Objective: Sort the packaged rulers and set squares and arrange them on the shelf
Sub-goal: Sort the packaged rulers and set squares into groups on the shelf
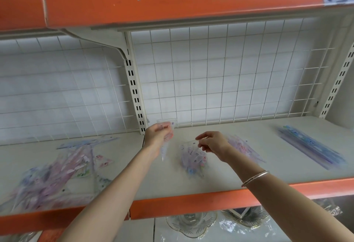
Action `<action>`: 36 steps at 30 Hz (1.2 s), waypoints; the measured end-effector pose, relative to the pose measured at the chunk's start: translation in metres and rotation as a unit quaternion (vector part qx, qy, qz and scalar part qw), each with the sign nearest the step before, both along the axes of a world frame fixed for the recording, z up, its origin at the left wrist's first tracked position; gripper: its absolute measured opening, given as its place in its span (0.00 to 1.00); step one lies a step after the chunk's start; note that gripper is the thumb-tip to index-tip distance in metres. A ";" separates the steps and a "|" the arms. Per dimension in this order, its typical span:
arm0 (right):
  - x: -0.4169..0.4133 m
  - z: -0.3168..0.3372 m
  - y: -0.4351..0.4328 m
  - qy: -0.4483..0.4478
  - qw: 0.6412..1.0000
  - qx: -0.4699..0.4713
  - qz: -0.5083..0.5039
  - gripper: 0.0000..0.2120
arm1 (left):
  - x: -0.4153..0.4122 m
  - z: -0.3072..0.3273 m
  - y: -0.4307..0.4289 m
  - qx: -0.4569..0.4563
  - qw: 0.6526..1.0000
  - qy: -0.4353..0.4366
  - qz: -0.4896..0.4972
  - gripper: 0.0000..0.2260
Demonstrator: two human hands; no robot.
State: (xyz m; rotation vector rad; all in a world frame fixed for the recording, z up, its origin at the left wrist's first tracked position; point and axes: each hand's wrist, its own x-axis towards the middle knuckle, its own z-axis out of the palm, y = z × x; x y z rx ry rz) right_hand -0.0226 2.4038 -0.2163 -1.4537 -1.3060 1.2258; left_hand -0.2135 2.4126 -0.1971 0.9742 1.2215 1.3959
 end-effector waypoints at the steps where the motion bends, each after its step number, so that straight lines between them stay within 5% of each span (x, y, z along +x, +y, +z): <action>1: -0.001 -0.001 0.000 -0.008 1.000 0.000 0.000 0.10 | 0.000 0.000 -0.001 0.000 1.000 -0.005 -0.001 0.06; 7: -0.002 -0.008 0.000 -0.129 0.991 0.032 -0.017 0.02 | -0.002 0.001 -0.003 0.006 1.000 -0.023 -0.013 0.06; 12: -0.003 -0.009 -0.003 -0.267 0.961 0.070 -0.025 0.09 | 0.000 -0.002 -0.001 0.000 0.998 0.035 -0.049 0.09; 16: -0.004 0.002 0.000 -0.151 0.982 0.094 -0.057 0.07 | 0.006 -0.001 0.000 0.012 0.991 0.105 -0.086 0.13; 22: 0.007 0.022 0.001 0.104 0.993 0.055 -0.030 0.05 | 0.033 0.009 -0.009 0.023 0.986 0.052 -0.158 0.10; 26: 0.024 0.029 -0.002 0.186 0.978 0.062 -0.075 0.04 | 0.053 0.011 -0.008 0.024 0.984 0.053 -0.171 0.06; 30: 0.064 0.028 0.000 0.176 0.954 0.091 -0.223 0.06 | 0.069 0.008 -0.002 0.023 0.985 0.077 -0.151 0.03; 36: 0.121 0.005 0.000 0.033 0.948 0.067 -0.310 0.09 | 0.088 -0.009 0.014 0.096 0.936 0.318 -0.118 0.04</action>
